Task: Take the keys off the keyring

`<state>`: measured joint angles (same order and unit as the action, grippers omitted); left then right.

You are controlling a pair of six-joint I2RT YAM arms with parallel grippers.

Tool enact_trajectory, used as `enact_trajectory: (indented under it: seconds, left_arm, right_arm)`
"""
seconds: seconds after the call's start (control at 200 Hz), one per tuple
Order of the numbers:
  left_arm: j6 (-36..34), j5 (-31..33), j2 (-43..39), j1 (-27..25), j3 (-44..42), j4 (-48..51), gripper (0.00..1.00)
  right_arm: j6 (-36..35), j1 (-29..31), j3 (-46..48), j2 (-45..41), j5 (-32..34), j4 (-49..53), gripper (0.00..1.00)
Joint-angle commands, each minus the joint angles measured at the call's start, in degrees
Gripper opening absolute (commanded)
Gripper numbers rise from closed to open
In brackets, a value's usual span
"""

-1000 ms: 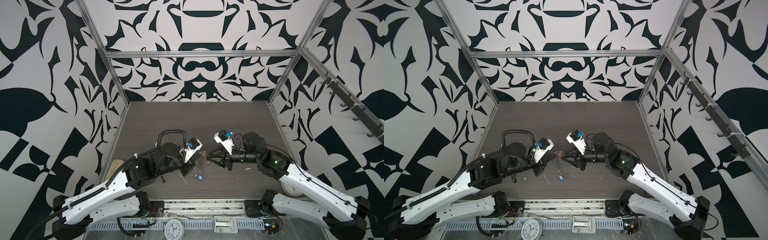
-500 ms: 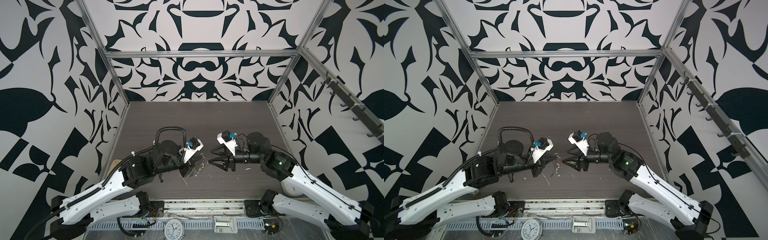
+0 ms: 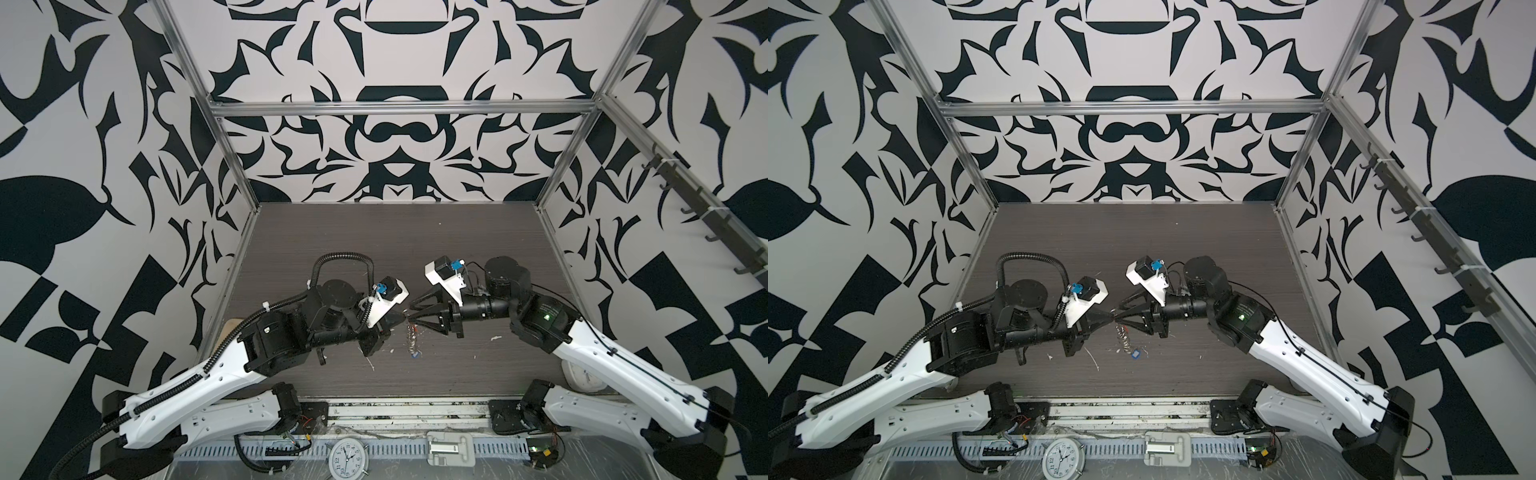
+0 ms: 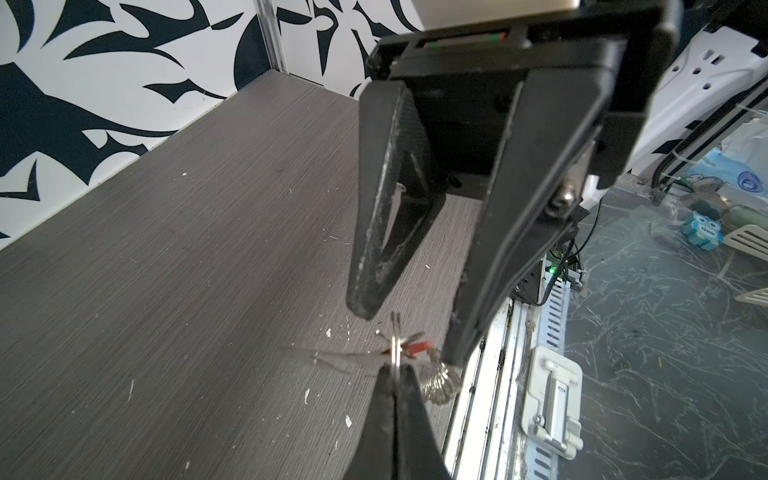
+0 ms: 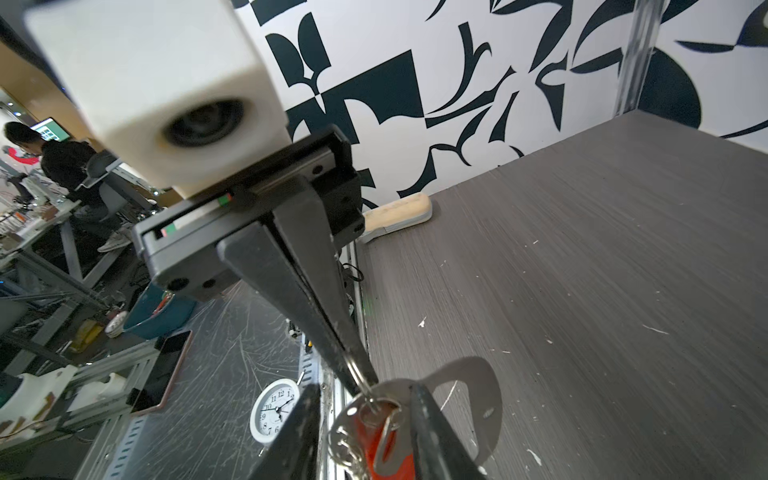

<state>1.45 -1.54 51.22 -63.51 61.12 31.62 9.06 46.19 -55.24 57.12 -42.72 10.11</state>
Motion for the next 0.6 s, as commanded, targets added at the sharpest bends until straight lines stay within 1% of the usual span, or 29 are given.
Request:
enact_trajectory:
  seconds: [0.0, 0.19, 0.235, 0.26, 0.41, 0.545, 0.595]
  left_arm:
    - [-0.22, -1.04, -0.25, -0.04, 1.81, -0.76, 0.00]
    - [-0.14, -1.60, -0.51, -0.03, 1.68, -1.36, 0.00]
    - [-0.05, -1.88, -0.51, -0.03, 1.61, -1.51, 0.00]
    - [-0.05, -1.88, -0.51, 0.01, 1.62, -1.69, 0.00]
    - [0.81, -0.22, -0.96, -0.04, 1.46, -1.17, 0.00]
    - [0.57, 3.78, -4.76, 0.03, -0.70, -0.73, 0.36]
    - [0.41, 4.67, -6.13, 0.05, -1.61, -1.44, 0.45]
  right_arm:
    - [0.40, -0.14, -2.50, 0.13, -2.47, -3.41, 0.33]
    - [1.46, -0.18, -2.23, 0.44, -3.02, -4.63, 0.16]
    - [1.57, -0.14, -2.13, 0.49, -2.88, -4.83, 0.07]
    - [1.56, -0.14, -2.08, 0.47, -2.90, -5.04, 0.00]
    - [1.04, -0.13, -1.89, -0.28, -0.87, -4.31, 0.00]
    - [0.08, -0.16, -2.15, -1.14, 0.60, -1.48, 0.00]
    - [0.08, -0.16, -2.12, -1.19, 1.11, -0.85, 0.00]
